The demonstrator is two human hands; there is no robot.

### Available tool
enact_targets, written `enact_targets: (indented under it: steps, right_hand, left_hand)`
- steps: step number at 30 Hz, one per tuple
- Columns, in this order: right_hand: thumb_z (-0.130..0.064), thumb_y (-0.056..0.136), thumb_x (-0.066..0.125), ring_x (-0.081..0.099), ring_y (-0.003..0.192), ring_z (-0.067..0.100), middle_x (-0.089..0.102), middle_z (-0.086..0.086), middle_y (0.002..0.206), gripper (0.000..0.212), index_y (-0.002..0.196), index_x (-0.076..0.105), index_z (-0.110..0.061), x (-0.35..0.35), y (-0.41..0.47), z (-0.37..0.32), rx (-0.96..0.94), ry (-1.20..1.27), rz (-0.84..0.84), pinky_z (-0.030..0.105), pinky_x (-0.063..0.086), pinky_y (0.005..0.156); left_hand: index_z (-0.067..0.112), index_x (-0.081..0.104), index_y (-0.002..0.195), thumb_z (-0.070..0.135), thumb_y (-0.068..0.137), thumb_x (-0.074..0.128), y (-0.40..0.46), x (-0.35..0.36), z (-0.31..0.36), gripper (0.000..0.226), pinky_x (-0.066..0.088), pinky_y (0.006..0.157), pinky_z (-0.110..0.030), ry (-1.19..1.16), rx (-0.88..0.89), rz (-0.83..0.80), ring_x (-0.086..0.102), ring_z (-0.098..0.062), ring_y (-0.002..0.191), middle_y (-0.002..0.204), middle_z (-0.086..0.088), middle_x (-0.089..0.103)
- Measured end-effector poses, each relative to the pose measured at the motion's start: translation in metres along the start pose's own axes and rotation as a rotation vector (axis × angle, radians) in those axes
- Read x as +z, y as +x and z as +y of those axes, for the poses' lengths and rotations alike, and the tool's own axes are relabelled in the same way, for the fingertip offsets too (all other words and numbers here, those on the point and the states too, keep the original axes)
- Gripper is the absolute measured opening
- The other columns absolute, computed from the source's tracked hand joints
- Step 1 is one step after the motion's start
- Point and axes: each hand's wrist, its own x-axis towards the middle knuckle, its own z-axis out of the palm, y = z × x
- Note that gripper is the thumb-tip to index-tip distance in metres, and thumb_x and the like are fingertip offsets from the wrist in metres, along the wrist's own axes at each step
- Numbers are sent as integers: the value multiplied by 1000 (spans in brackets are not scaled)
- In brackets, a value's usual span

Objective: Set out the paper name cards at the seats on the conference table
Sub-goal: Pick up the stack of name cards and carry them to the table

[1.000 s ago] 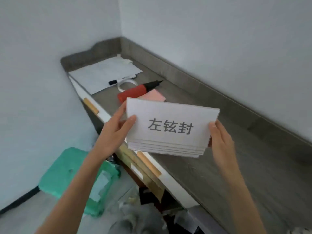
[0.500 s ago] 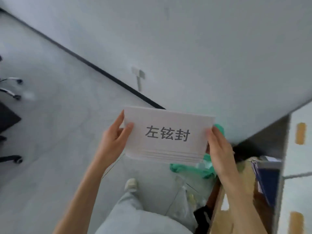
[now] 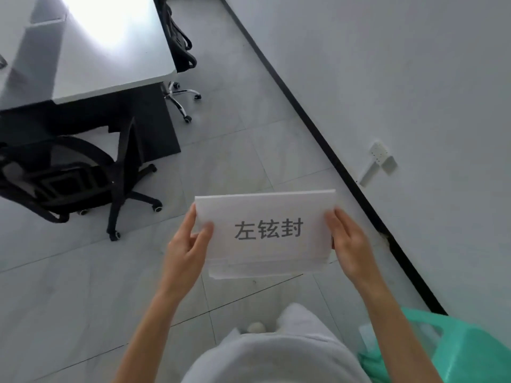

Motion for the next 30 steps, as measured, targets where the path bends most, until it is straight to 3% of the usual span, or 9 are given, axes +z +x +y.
enact_targets:
  steps: [2, 5, 7, 10, 18, 22, 24, 27, 30]
  right_hand:
    - [-42, 93, 38, 55, 89, 4, 60, -9, 100, 30, 105, 58, -22, 15, 45, -13, -13, -11, -50, 21, 43, 80]
    - [-39, 94, 38, 56, 72, -9, 60, -16, 84, 24, 95, 59, -28, 33, 115, -32, -58, -22, -113, 8, 43, 63]
    - [-36, 94, 38, 54, 61, -10, 56, -15, 73, 20, 86, 54, -31, 44, 165, -44, -86, -35, -140, 4, 41, 54]
    - [-37, 94, 37, 57, 65, -8, 59, -15, 77, 20, 92, 55, -27, 59, 247, -65, -120, -70, -196, 5, 43, 55]
    - [-35, 96, 33, 52, 55, -12, 55, -12, 69, 23, 84, 52, -29, 112, 449, -155, -250, -208, -408, 5, 39, 52]
    - [-38, 95, 31, 56, 66, -13, 58, -17, 79, 29, 108, 54, -27, 155, 533, -189, -287, -228, -511, 8, 43, 57]
    - [-39, 95, 30, 59, 74, -3, 59, -17, 83, 36, 116, 55, -23, 182, 574, -201, -302, -236, -544, 14, 45, 65]
    - [-42, 95, 30, 59, 81, 7, 62, -14, 83, 37, 117, 55, -24, 227, 636, -219, -326, -248, -581, 31, 49, 74]
    - [-43, 95, 30, 61, 80, 7, 63, -13, 84, 39, 118, 55, -25, 269, 692, -240, -331, -254, -599, 28, 49, 70]
  left_hand:
    - [29, 35, 138, 38, 90, 46, 39, -4, 0, 50, 48, 67, -24, -8, -8, 35, 65, -1, 75, 80, 26, 70]
    - [29, 37, 136, 28, 93, 43, 99, -4, 7, 44, 46, 54, -12, -14, -9, 78, 64, 1, 66, 75, 25, 70]
    - [30, 39, 134, 30, 93, 44, 142, -3, 13, 42, 48, 55, -13, -28, -15, 107, 65, 0, 68, 77, 23, 71]
    - [32, 39, 134, 43, 84, 45, 211, 0, 23, 51, 56, 70, -28, -61, -24, 166, 69, -9, 82, 86, 15, 73]
    - [28, 38, 134, 38, 87, 46, 377, -6, 64, 49, 57, 70, -29, -139, -65, 358, 68, -5, 81, 84, 24, 69]
    - [35, 42, 130, 43, 82, 45, 451, -21, 73, 49, 53, 62, -21, -174, -76, 450, 67, -2, 76, 82, 22, 70]
    - [40, 44, 127, 50, 78, 47, 491, -33, 71, 51, 54, 65, -20, -201, -72, 478, 68, -4, 82, 88, 21, 71]
    - [41, 43, 127, 51, 79, 47, 558, -54, 64, 50, 54, 74, -26, -225, -96, 505, 68, -7, 90, 96, 15, 70]
    - [37, 44, 128, 45, 82, 45, 628, -78, 58, 47, 53, 72, -20, -247, -108, 501, 66, -2, 91, 94, 25, 69]
